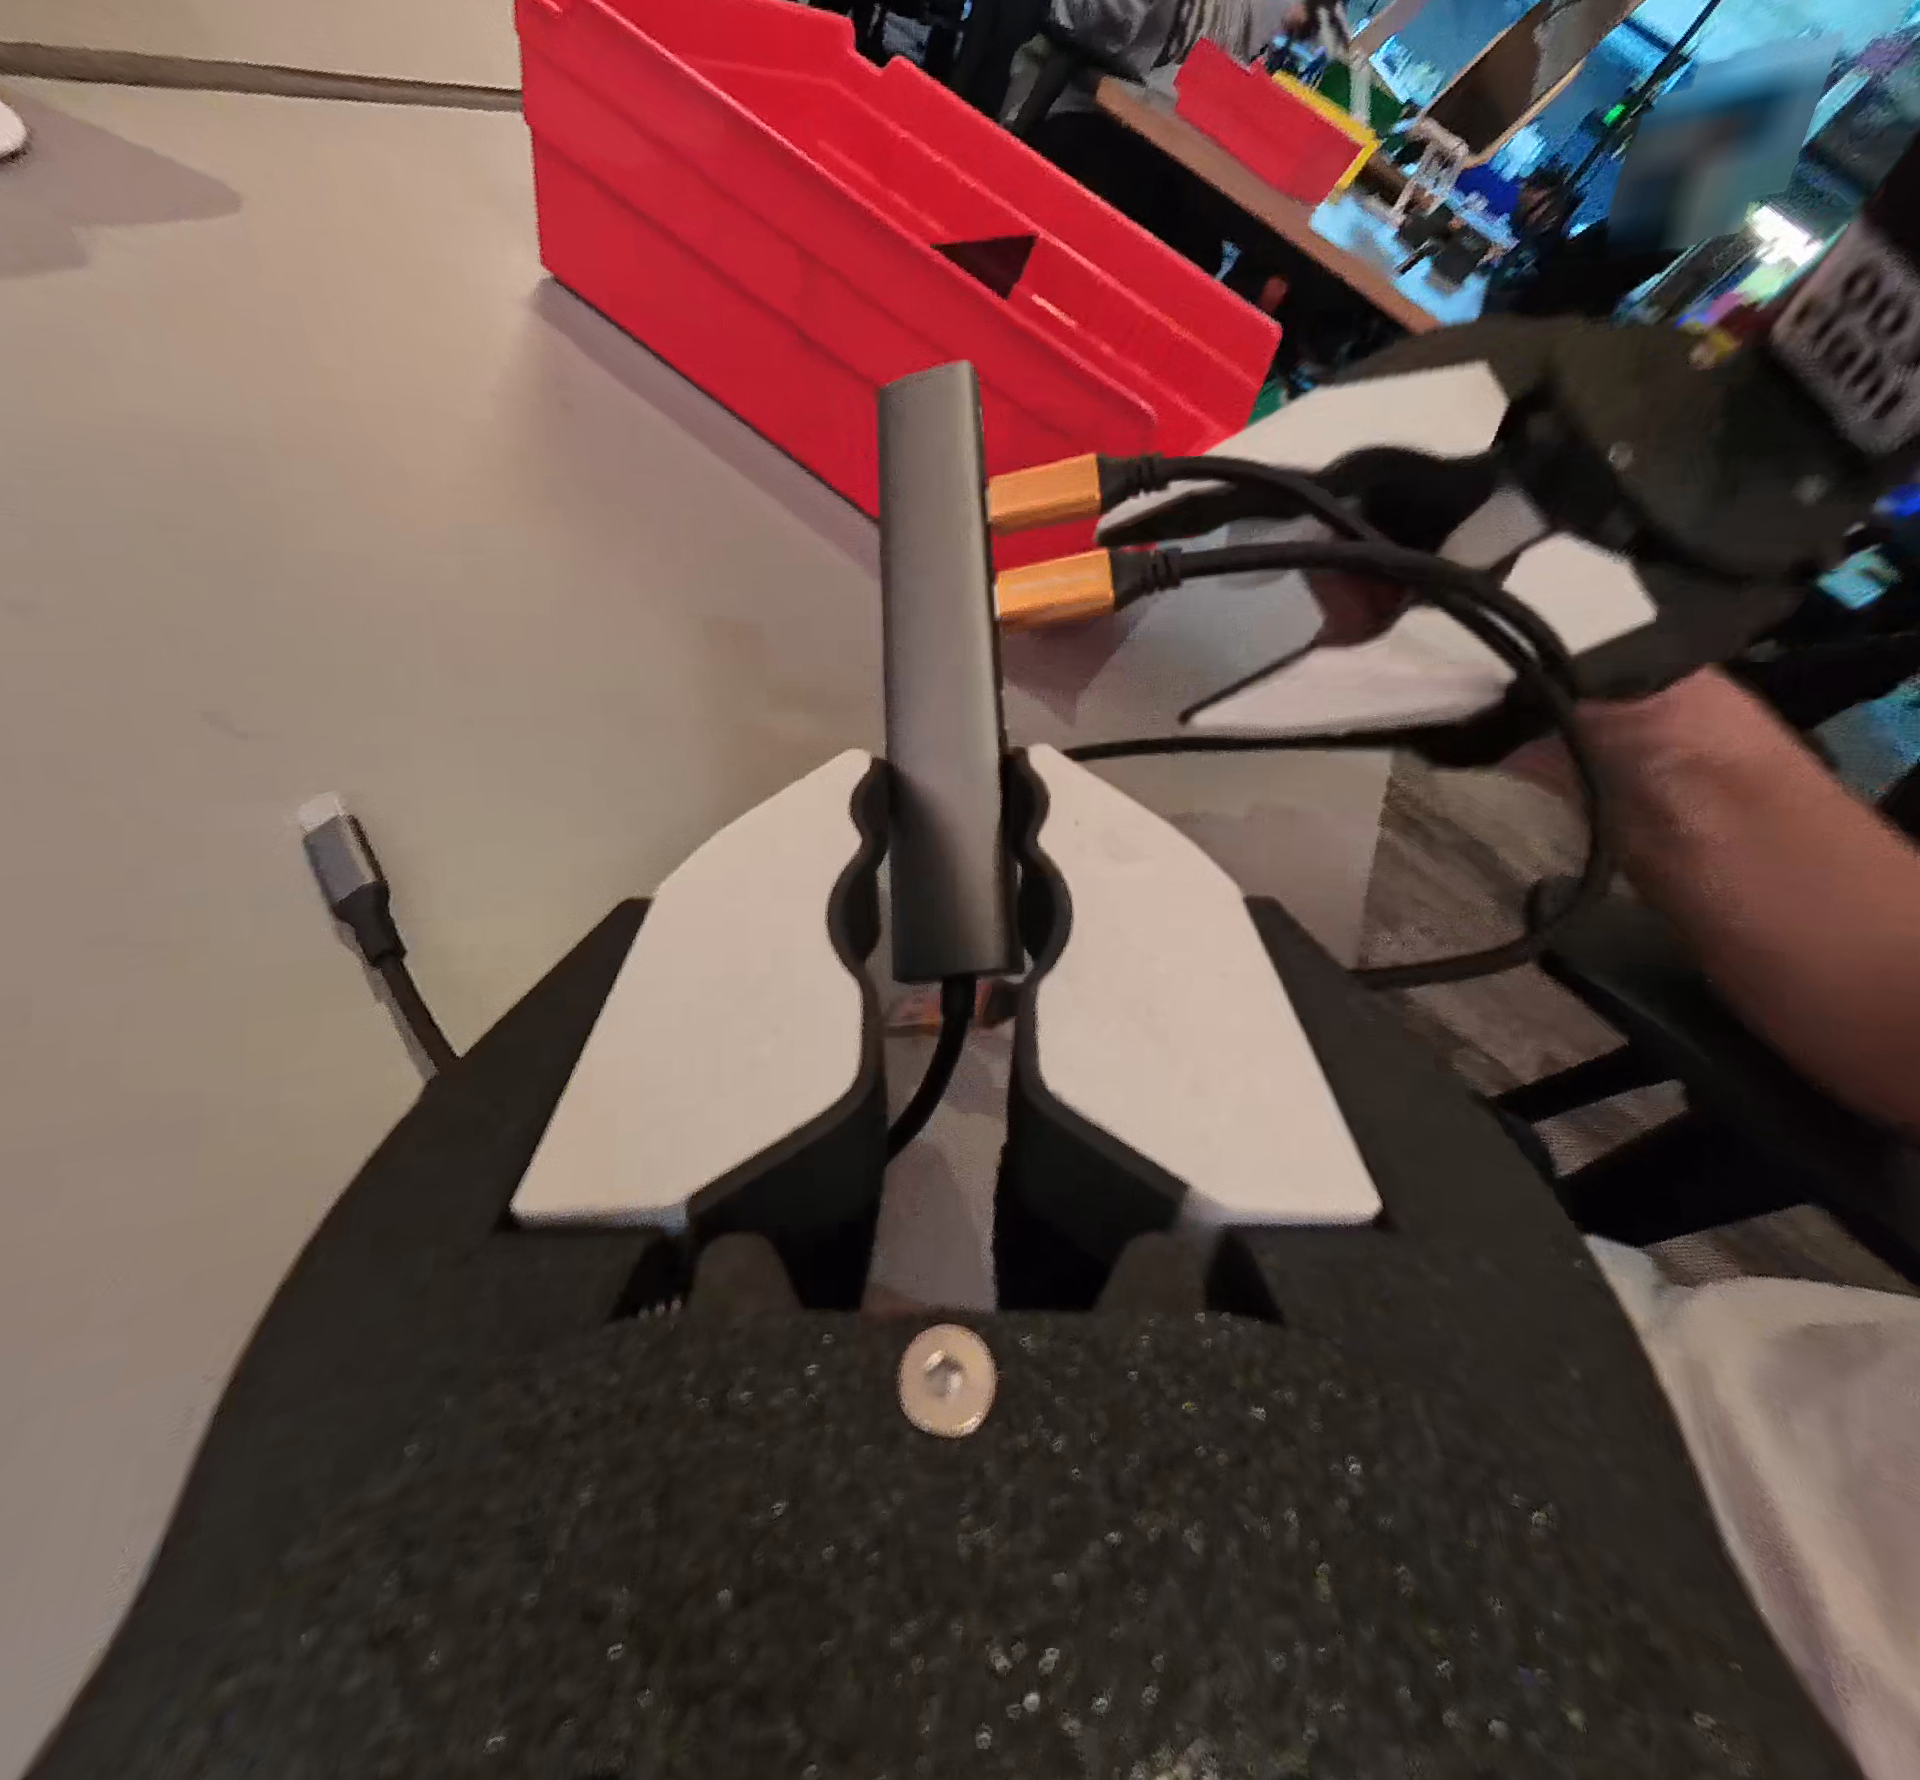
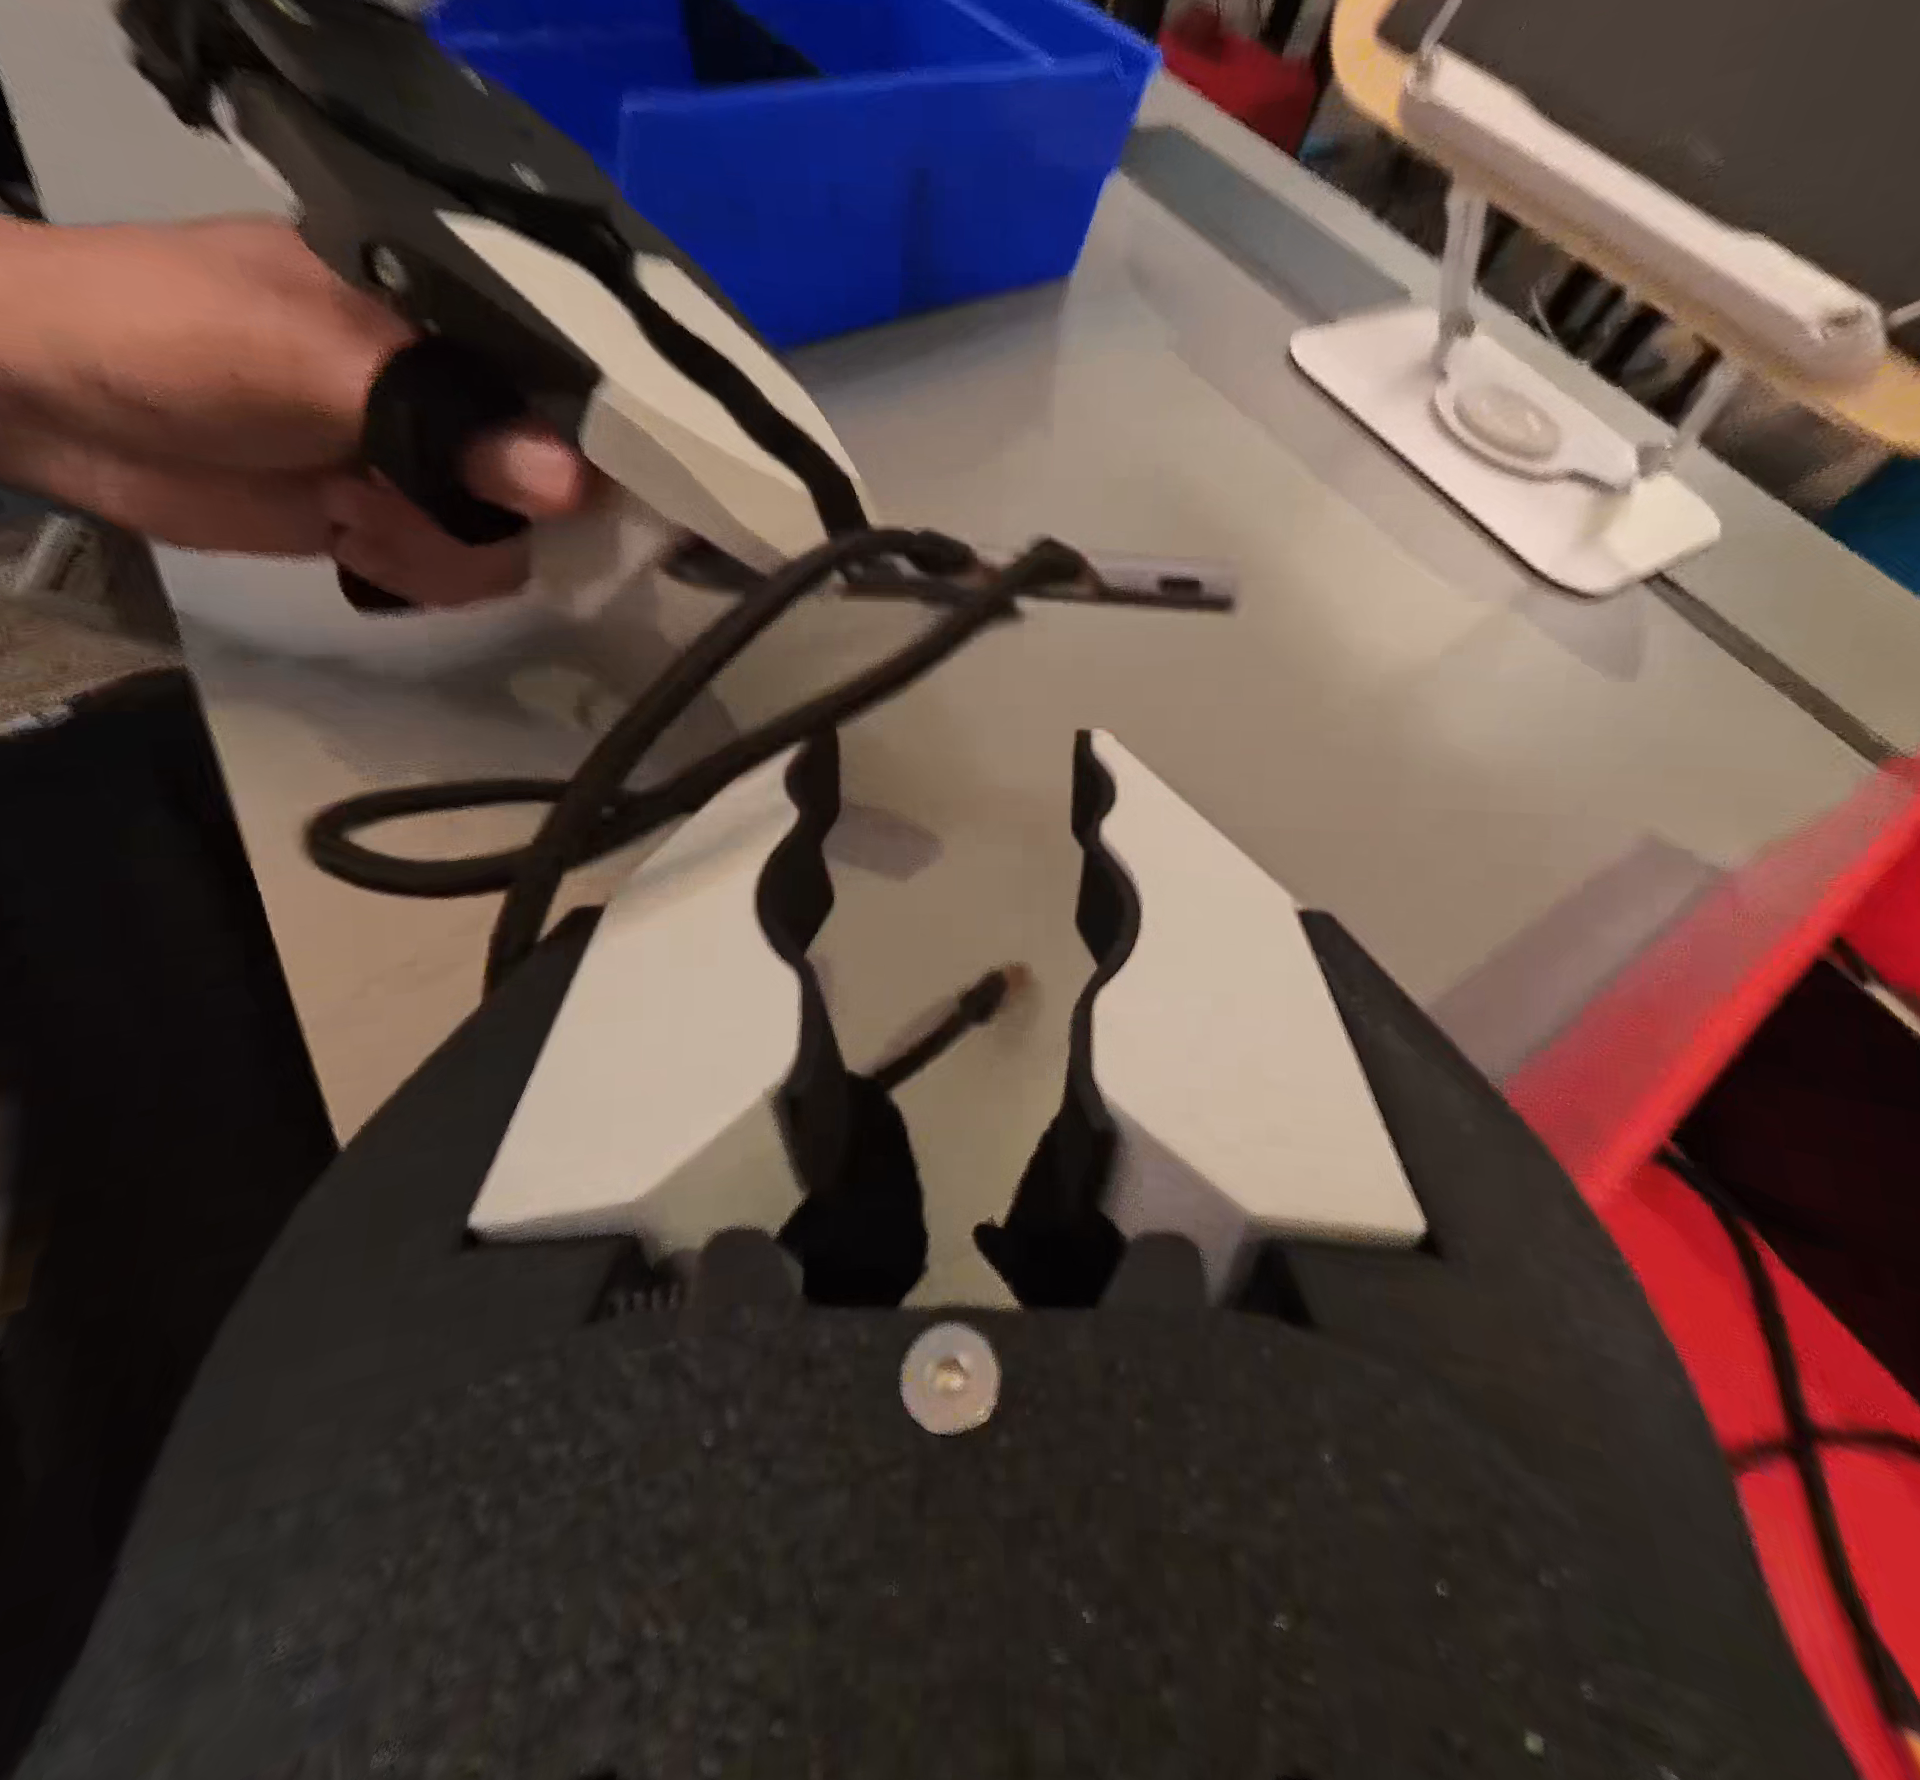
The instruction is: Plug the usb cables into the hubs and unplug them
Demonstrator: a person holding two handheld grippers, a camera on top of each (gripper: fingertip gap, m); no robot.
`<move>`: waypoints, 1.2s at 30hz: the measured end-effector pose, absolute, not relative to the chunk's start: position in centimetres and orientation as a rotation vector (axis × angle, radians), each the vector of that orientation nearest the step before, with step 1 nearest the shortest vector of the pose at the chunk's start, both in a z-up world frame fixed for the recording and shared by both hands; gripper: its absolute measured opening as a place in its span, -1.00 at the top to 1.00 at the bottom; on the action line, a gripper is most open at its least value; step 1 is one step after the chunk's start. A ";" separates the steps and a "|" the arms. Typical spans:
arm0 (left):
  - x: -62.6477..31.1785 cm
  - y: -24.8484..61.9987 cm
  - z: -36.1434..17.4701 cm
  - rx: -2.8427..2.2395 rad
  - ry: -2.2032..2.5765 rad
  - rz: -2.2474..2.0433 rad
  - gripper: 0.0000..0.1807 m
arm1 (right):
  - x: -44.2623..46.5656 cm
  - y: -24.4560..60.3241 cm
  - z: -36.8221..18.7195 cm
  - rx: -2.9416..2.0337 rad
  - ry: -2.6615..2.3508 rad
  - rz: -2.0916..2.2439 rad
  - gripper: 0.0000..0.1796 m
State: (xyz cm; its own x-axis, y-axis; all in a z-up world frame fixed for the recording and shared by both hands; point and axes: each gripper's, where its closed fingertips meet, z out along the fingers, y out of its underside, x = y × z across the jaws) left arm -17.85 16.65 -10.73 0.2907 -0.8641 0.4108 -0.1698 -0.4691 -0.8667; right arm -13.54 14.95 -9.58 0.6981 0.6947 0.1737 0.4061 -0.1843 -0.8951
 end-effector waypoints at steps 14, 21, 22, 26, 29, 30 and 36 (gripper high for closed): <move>-16.9 15.1 -10.2 -1.826 0.856 -1.239 0.77 | -15.8 16.1 -7.4 -1.621 -0.716 0.212 0.78; -16.7 14.7 -10.3 -1.796 0.902 -1.203 0.76 | -15.3 15.8 -7.4 -1.636 -0.744 0.173 0.88; -16.5 14.5 -10.2 -1.787 0.911 -1.240 0.76 | -15.4 15.6 -7.1 -1.620 -0.748 0.174 0.88; -15.9 13.6 -10.1 -1.764 0.983 -1.319 0.69 | -16.8 14.4 -7.1 -1.589 -0.799 0.294 0.88; -16.0 13.8 -10.1 -1.771 0.974 -1.329 0.71 | -17.0 14.3 -7.5 -1.596 -0.825 0.298 0.88; -16.1 13.8 -10.3 -1.790 0.972 -1.343 0.72 | -17.0 14.3 -7.7 -1.596 -0.849 0.270 0.88; -16.3 14.7 -11.4 -1.881 1.011 -1.201 0.74 | -17.1 14.5 -8.3 -1.525 -0.999 -0.131 0.88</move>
State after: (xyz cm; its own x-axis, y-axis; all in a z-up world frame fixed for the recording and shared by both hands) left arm -16.27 14.66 -11.41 0.2733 -0.8734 0.4031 -0.2480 -0.4689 -0.8477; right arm -17.08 14.50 -8.31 0.6186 0.5031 0.6035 0.6413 0.1204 -0.7578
